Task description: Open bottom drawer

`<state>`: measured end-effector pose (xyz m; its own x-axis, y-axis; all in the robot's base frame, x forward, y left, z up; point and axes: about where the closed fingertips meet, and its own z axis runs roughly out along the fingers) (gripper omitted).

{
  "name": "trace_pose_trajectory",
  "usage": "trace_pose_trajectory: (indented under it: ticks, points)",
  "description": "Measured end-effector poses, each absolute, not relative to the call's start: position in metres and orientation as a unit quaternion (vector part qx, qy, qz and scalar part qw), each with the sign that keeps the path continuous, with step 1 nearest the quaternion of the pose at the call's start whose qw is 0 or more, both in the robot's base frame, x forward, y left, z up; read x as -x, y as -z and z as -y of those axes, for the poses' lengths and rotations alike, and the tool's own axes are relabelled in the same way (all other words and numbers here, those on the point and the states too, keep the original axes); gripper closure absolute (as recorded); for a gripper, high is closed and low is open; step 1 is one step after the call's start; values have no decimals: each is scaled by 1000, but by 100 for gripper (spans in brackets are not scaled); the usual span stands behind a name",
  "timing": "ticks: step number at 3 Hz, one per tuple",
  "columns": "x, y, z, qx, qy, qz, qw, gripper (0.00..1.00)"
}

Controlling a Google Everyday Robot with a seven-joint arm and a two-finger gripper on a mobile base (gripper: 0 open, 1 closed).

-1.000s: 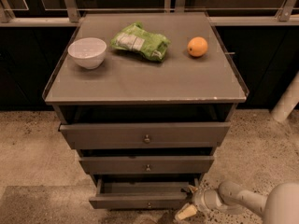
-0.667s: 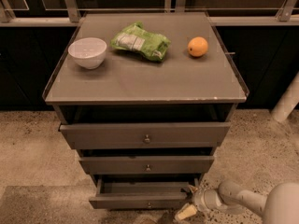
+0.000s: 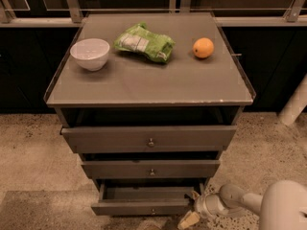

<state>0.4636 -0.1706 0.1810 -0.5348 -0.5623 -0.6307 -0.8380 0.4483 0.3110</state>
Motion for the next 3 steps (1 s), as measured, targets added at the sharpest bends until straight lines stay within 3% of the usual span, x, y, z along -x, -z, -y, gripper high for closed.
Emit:
trace_pose_trajectory:
  ticks: [3]
  points:
    - [-426, -190, 173, 421, -350, -813, 195, 0]
